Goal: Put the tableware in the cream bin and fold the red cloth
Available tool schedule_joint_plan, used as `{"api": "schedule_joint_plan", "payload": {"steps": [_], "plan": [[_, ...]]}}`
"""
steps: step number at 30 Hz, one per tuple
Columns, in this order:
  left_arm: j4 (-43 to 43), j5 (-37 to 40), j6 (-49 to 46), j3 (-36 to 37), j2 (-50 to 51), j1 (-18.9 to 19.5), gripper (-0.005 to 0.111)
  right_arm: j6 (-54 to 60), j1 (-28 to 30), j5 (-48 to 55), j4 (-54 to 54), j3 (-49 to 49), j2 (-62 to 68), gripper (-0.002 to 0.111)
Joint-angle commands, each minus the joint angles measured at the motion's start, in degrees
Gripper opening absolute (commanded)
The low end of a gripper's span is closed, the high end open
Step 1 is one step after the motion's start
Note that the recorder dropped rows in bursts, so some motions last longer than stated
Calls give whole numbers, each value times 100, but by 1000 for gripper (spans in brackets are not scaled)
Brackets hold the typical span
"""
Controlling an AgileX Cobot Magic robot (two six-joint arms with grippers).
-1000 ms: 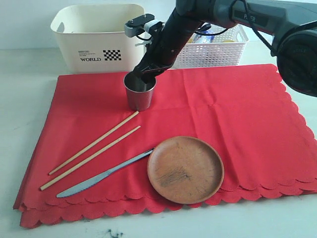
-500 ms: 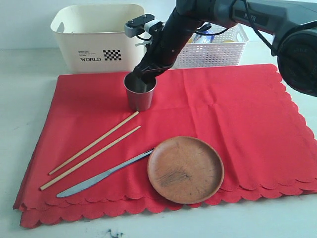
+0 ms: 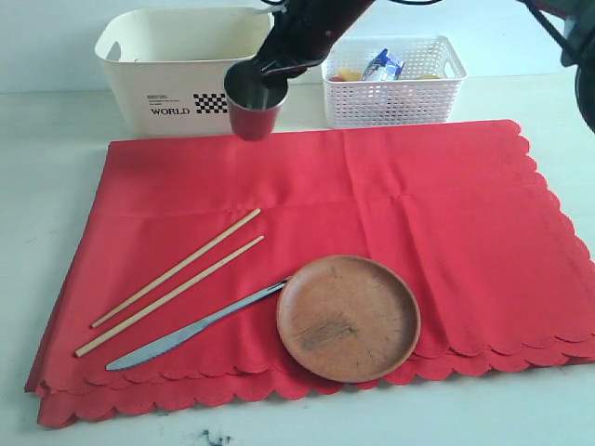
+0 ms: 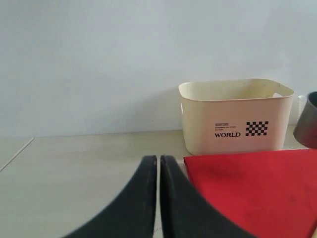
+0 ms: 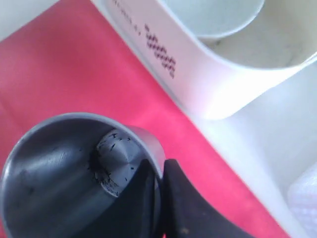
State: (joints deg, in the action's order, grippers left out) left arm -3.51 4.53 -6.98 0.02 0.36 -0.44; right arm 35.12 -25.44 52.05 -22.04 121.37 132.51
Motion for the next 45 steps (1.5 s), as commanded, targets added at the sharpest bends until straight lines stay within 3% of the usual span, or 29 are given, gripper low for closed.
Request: {"api": "schedule_joint_plan", "payload": {"steps": [1, 7, 12, 26, 34, 45], "plan": [[-33, 4, 15, -2, -36, -24, 5, -90, 28, -784, -64, 17, -258, 0], [-33, 4, 15, -2, -36, -24, 5, -68, 28, -1735, -408, 17, -375, 0], [-33, 4, 15, -2, -36, -24, 5, -31, 28, -1927, -265, 17, -350, 0], [-33, 4, 15, -2, -36, -24, 5, -86, 28, -1414, -383, 17, -508, 0], [-33, 4, 15, -2, -36, -24, 5, -73, 28, -1275, -1341, -235, -713, 0], [-33, 4, 15, -2, -36, -24, 5, 339, 6, -1459, -3461, -274, -752, 0]]}}
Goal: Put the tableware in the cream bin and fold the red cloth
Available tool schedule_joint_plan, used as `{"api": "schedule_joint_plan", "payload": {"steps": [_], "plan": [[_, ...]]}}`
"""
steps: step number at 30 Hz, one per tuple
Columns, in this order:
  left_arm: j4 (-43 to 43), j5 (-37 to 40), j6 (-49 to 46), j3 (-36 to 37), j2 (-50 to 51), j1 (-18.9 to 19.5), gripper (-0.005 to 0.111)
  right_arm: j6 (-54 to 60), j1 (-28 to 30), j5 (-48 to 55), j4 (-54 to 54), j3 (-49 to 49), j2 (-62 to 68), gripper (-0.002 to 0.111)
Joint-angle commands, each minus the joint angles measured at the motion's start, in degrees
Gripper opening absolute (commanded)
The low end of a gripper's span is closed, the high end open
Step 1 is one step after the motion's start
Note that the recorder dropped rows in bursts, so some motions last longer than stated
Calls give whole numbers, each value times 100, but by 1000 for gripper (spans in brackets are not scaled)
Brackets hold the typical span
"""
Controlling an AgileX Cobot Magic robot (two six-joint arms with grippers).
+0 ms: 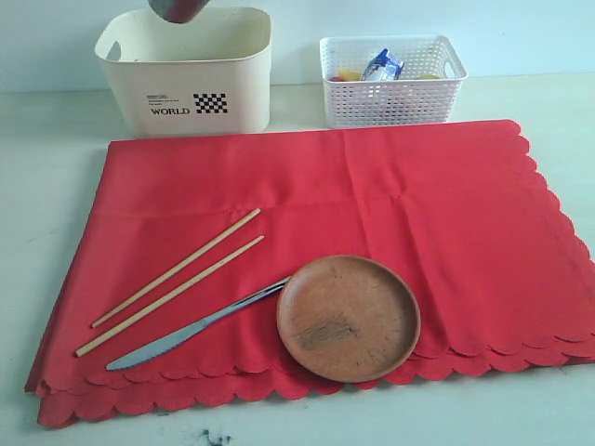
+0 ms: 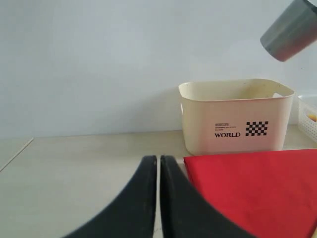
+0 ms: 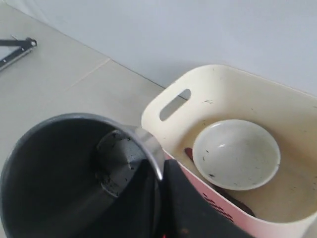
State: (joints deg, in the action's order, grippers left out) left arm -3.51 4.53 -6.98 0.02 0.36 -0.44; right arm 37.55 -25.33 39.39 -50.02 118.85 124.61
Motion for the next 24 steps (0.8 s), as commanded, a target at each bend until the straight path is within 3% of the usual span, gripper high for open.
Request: {"api": "schedule_joint_plan", "payload": {"steps": [1, 7, 15, 24], "plan": [[-33, 4, 15, -2, -36, -24, 5, 96, -39, -266, -834, -36, 88, 0], [-33, 4, 15, -2, -36, -24, 5, 120, -442, -1297, -972, -40, 273, 0], [-33, 4, 15, -2, -36, -24, 5, -676, -700, -2668, -942, -77, 413, 0], [-33, 4, 15, -2, -36, -24, 5, -877, -732, -2692, -925, -75, 423, 0]]}}
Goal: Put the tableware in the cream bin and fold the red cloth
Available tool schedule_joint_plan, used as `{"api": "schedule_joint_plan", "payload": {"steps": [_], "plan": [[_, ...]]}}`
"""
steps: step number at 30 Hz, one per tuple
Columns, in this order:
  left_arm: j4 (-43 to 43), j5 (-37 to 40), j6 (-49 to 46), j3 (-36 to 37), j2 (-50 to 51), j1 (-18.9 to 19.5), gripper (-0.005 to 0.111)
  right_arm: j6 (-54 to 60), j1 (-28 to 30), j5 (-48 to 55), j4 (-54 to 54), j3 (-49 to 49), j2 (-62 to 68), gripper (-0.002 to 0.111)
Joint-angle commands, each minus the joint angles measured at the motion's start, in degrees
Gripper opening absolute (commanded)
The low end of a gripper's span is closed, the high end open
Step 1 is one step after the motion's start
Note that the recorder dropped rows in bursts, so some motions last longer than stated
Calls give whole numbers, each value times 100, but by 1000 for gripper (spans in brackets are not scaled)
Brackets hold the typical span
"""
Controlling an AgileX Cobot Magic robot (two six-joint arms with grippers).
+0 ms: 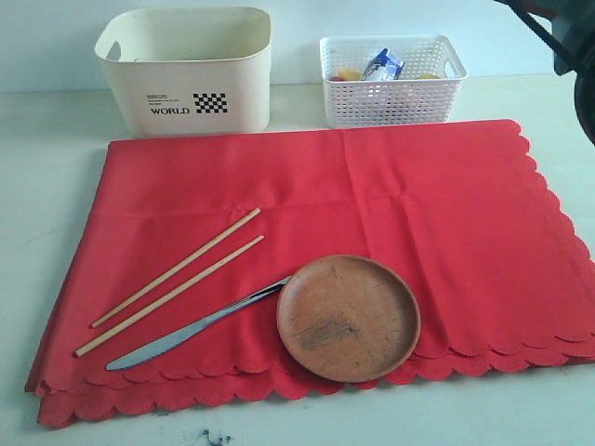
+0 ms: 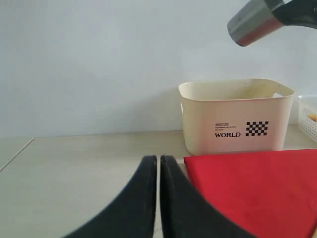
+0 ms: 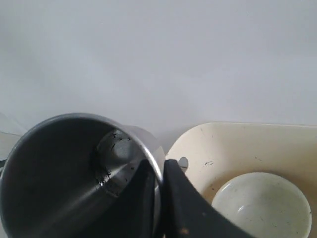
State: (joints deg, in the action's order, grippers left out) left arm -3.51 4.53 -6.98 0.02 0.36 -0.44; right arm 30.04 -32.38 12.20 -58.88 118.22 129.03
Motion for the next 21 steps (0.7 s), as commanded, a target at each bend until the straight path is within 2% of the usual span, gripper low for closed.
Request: {"api": "schedule_joint_plan", "payload": {"steps": [1, 8, 21], "plan": [[-33, 4, 15, -2, -36, -24, 5, -169, -27, 108, -38, -13, -32, 0], [-33, 4, 15, -2, -36, -24, 5, -182, -60, 344, 122, -13, -94, 0], [-33, 4, 15, -2, -36, -24, 5, 69, -387, -782, 257, -186, -94, 0]]}}
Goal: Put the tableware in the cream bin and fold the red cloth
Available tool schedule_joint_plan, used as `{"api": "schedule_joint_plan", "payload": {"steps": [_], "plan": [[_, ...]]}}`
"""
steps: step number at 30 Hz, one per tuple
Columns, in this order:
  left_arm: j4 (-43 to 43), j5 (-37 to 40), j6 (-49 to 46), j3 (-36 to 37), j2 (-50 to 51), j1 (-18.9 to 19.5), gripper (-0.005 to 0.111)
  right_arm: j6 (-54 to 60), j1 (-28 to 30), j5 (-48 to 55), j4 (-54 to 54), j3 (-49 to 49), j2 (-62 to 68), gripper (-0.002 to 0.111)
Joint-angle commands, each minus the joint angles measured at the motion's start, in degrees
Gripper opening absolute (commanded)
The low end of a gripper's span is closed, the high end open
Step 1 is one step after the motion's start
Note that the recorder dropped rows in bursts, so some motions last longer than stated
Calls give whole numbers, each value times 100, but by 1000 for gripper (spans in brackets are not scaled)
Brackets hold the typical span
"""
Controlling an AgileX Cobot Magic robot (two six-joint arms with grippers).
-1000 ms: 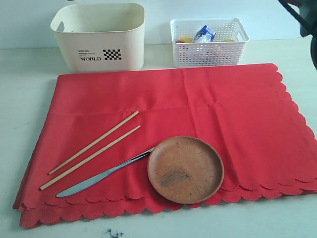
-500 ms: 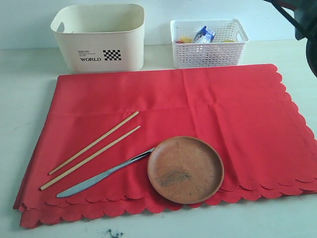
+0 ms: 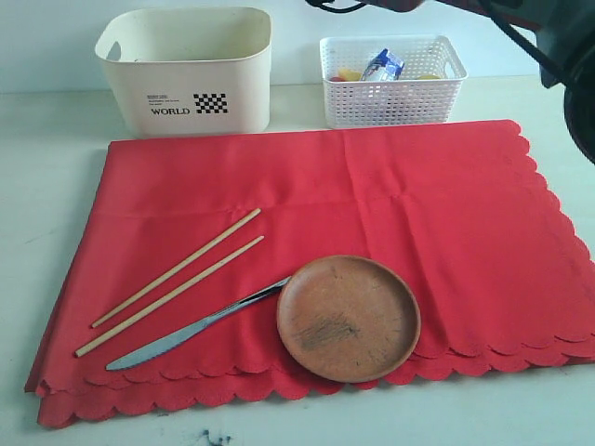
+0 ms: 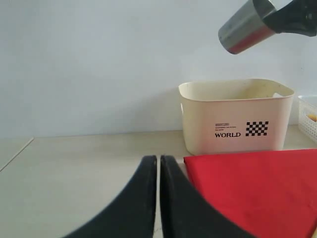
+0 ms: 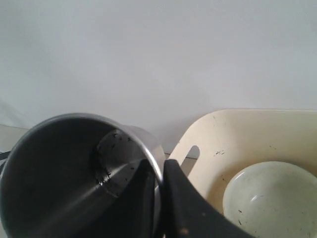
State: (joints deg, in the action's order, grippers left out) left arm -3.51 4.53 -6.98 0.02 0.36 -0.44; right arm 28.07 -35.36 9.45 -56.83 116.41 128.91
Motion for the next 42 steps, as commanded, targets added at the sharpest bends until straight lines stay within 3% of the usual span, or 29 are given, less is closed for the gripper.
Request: {"api": "schedule_joint_plan", "payload": {"steps": [1, 9, 11, 13, 17, 20, 22, 30, 36, 39, 42], "plan": [[-33, 4, 15, -2, -36, -24, 5, 329, -127, -665, 51, -5, -60, 0], [-33, 4, 15, -2, -36, -24, 5, 353, -197, -1630, 1, -5, 120, 1], [-33, 4, 15, -2, -36, -24, 5, 353, -197, -1673, -15, -5, 119, 5], [-33, 4, 15, -2, -36, -24, 5, 353, -197, -1685, -15, -5, 119, 17], [-33, 4, 15, -2, -36, -24, 5, 361, -197, -1695, 6, -5, 119, 50], [-33, 4, 15, -2, -36, -24, 5, 361, -197, -1672, 6, -5, 119, 68], [-33, 4, 15, -2, -36, -24, 5, 374, -197, -1628, 6, -5, 119, 74], [-33, 4, 15, -2, -36, -24, 5, 364, -197, -1298, 7, -5, 86, 74], [-33, 4, 15, -2, -36, -24, 5, 337, -83, 272, 45, -5, -157, 72], [-33, 4, 15, -2, -36, -24, 5, 287, 104, 1414, 493, -5, -321, 65], [-33, 4, 15, -2, -36, -24, 5, 185, 188, 2456, 1299, -5, -523, 50]]}}
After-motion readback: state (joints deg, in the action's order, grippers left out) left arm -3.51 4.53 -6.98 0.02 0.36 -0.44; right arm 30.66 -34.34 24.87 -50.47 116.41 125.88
